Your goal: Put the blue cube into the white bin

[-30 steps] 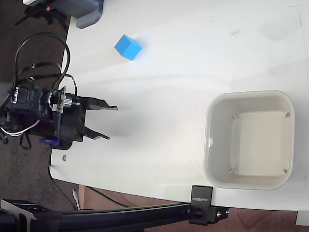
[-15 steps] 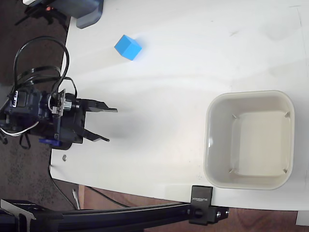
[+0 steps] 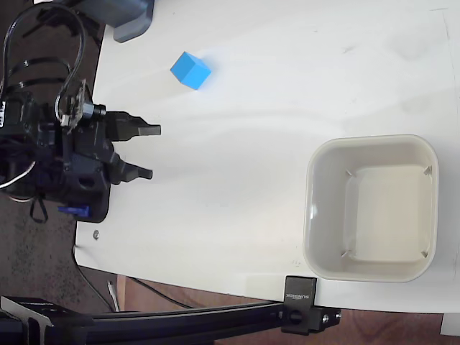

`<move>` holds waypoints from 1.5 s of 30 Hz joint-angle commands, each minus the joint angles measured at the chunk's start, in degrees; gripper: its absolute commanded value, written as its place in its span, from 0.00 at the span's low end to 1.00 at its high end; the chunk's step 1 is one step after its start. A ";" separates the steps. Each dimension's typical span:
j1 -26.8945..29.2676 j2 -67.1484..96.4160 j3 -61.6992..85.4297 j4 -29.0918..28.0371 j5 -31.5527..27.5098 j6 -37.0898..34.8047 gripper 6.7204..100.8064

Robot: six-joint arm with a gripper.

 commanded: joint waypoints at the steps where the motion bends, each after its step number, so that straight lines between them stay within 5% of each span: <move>1: -3.87 -4.83 -7.91 3.16 -2.72 -4.13 0.99; 8: -21.62 -8.00 -11.16 7.38 6.86 0.35 0.99; 16: -30.32 -12.04 -10.90 6.15 7.29 5.89 0.99; 34: -26.37 -21.01 -9.14 0.62 -6.15 -0.70 0.99; 45: -26.02 -23.91 -7.03 -4.83 -6.94 -1.05 0.99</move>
